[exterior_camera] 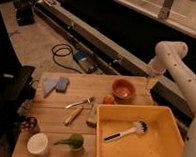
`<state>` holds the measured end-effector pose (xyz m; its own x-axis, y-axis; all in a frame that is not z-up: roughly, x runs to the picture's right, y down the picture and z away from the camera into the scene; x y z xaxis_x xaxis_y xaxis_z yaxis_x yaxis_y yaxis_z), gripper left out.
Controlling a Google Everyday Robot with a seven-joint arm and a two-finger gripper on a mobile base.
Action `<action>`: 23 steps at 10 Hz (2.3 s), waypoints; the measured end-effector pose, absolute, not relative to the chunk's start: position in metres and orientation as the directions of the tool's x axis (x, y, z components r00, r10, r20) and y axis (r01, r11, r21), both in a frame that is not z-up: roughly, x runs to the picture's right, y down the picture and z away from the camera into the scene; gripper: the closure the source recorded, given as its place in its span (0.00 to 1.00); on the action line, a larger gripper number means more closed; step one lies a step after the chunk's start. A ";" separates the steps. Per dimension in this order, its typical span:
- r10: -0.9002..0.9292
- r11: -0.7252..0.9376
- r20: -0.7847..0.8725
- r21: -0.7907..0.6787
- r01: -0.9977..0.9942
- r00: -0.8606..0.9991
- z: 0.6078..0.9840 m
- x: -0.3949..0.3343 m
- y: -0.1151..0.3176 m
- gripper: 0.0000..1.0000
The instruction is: Wipe red bowl with sponge
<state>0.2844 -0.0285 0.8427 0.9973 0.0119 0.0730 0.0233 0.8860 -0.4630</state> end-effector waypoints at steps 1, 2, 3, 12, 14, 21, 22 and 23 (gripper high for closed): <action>-0.034 0.881 0.098 -0.467 0.076 0.995 0.845 0.260 -0.028 0.26; -0.070 0.875 0.120 -0.469 0.119 0.990 0.847 0.241 -0.027 0.26; -0.123 0.864 0.160 -0.468 0.185 0.979 0.850 0.209 -0.026 0.26; -0.264 0.808 0.327 -0.438 0.393 0.907 0.845 0.115 -0.014 0.26; -0.278 0.806 0.330 -0.431 0.406 0.902 0.843 0.120 -0.015 0.26; -0.556 0.663 0.414 -0.303 0.685 0.721 0.850 0.014 -0.073 0.26; -0.576 0.641 0.438 -0.281 0.714 0.690 0.852 -0.003 -0.077 0.26; -0.599 0.616 0.463 -0.255 0.745 0.654 0.852 -0.023 -0.080 0.26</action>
<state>-0.0229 -0.0801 0.8524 0.6536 -0.5989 0.4628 0.7451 0.6163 -0.2549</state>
